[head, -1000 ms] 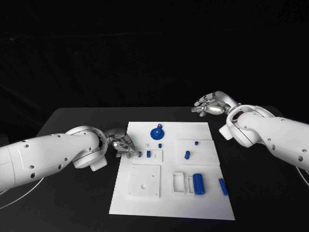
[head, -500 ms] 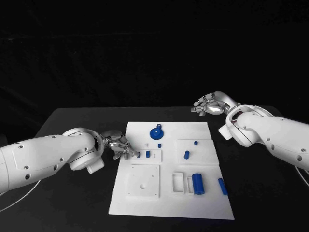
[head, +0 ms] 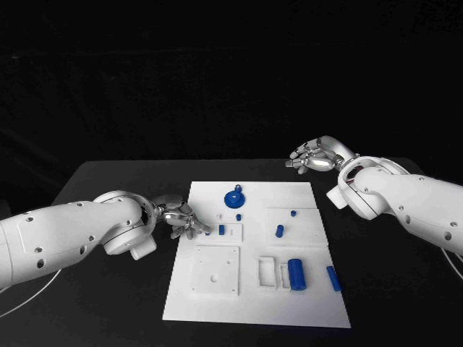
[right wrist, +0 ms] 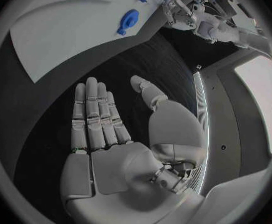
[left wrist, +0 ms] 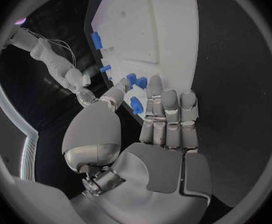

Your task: Assemble the parts on the task board

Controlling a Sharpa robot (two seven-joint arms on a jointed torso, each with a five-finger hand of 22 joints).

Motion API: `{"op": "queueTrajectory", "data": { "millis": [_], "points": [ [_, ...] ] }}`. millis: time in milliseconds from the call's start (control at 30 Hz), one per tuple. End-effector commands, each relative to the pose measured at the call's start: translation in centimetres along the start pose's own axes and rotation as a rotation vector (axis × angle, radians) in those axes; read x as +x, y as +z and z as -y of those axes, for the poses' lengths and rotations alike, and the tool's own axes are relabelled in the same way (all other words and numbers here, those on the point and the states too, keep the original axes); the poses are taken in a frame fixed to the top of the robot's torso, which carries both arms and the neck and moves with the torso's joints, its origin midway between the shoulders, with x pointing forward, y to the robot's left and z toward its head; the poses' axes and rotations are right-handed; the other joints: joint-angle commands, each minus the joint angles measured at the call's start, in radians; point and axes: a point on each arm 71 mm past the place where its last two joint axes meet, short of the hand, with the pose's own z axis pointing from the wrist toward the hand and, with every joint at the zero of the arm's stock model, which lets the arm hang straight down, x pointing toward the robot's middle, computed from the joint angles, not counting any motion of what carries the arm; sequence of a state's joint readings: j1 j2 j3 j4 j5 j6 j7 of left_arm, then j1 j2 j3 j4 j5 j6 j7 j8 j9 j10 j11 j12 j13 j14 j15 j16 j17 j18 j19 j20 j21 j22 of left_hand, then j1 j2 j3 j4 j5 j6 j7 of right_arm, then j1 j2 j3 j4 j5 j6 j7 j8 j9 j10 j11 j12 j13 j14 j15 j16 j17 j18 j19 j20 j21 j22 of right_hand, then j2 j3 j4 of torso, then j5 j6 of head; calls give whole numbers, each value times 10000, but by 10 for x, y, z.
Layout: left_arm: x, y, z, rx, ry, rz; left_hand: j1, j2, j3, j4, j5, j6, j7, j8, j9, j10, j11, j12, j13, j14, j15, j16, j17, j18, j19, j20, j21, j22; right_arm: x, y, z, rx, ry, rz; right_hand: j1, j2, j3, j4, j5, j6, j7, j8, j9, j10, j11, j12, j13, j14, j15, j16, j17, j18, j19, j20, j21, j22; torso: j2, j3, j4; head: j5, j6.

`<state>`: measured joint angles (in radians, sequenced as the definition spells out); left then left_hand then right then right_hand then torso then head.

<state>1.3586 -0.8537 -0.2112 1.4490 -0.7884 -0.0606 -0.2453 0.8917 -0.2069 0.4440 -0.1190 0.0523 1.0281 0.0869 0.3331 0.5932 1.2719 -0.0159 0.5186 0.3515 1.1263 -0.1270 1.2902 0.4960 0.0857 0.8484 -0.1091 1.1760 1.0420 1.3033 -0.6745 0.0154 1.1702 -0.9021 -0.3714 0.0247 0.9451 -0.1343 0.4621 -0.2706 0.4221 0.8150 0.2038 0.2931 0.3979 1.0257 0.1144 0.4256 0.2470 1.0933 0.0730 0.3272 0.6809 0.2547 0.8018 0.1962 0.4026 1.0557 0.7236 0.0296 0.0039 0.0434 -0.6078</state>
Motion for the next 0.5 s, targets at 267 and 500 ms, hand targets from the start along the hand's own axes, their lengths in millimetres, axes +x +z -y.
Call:
{"op": "queueTrajectory", "data": {
  "millis": [267,500],
  "points": [
    [6,2,4,-316,769,-253,-100,528,-288,84,6,168,-86,54,43,85,-60,20,48,118,-16,11,49,85,14,-1096,-50,-13,1,0,-1,-107,20,-91,-84,49,-35,-26,57,-56,2,59,-17,-56,-3,43,-17,-14,13,-45,16,71,-80,12,-60,18,-5,12,-1,11,-27],
    [8,3,4,-691,1133,-346,-295,692,-420,340,6,341,-160,90,56,248,-136,66,71,245,-92,95,103,125,101,-1151,-1,8,1,0,0,-101,23,-86,-87,50,-36,-25,57,-56,2,60,-18,-57,-3,45,-20,-14,13,-47,19,71,-80,12,-61,19,-4,18,-3,19,-36]
  ]
}}
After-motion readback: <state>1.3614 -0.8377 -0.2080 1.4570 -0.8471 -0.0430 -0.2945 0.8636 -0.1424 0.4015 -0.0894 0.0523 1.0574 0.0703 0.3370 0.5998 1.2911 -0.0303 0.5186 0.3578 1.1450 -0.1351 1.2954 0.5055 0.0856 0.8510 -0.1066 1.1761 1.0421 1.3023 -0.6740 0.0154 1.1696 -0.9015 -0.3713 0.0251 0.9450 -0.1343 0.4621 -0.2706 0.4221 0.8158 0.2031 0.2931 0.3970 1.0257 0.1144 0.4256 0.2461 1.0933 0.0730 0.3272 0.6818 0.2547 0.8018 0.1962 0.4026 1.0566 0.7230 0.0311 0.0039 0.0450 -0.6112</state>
